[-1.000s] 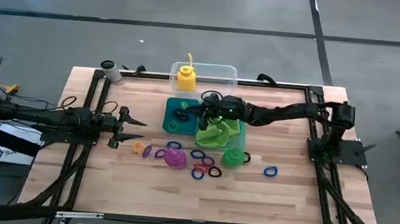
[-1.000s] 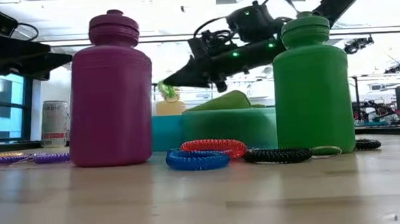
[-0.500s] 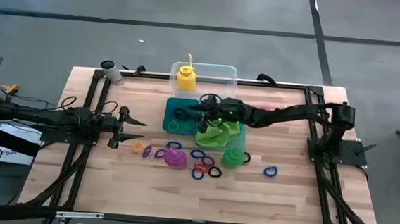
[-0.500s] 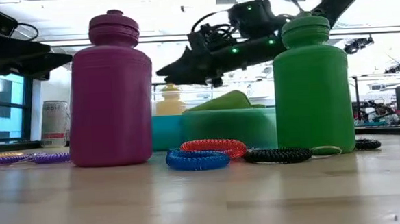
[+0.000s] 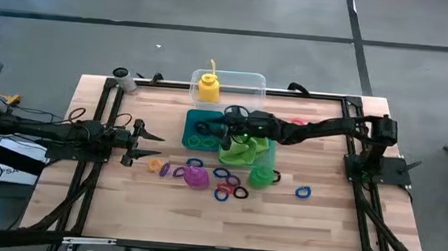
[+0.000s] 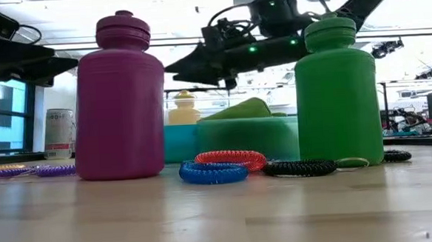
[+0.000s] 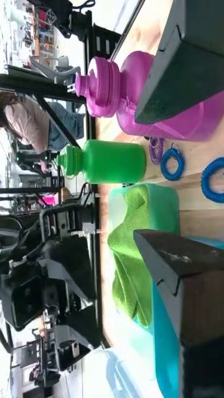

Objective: Pick & Place Sports Items
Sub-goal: Put top orange spring keychain into the blue bin

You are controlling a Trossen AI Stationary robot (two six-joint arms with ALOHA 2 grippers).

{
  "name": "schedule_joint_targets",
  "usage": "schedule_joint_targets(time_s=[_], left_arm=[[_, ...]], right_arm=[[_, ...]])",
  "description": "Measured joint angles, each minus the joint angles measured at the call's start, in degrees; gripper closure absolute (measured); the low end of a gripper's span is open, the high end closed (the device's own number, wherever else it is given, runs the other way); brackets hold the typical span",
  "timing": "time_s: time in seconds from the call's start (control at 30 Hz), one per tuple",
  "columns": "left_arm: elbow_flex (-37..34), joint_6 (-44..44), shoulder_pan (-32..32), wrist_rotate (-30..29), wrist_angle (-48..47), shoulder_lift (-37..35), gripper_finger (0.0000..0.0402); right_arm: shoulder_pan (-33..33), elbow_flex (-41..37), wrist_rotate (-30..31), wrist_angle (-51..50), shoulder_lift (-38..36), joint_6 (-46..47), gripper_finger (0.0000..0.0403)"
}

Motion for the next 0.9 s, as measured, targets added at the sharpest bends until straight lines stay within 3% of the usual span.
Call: schedule_joint_targets(time_s=[0.3,0.63,0.9], left_arm=[[0.0,0.0,-0.01,0.0,0.0,0.02,0.0165],[0.0,0.0,-0.01,0.0,0.0,0.01,0.0165],[0.0,0.0,0.0,0.0,0.0,0.0,0.0165]], right_arm=[[-0.04,0.0,1.52,0.37,-1.56,-4.16,0.021],[0.43,0.0,4.64,-11.68,-7.27,-2.91,0.021],[2.07,0.0,11.99,-23.35,-11.27,0.39,0.021]])
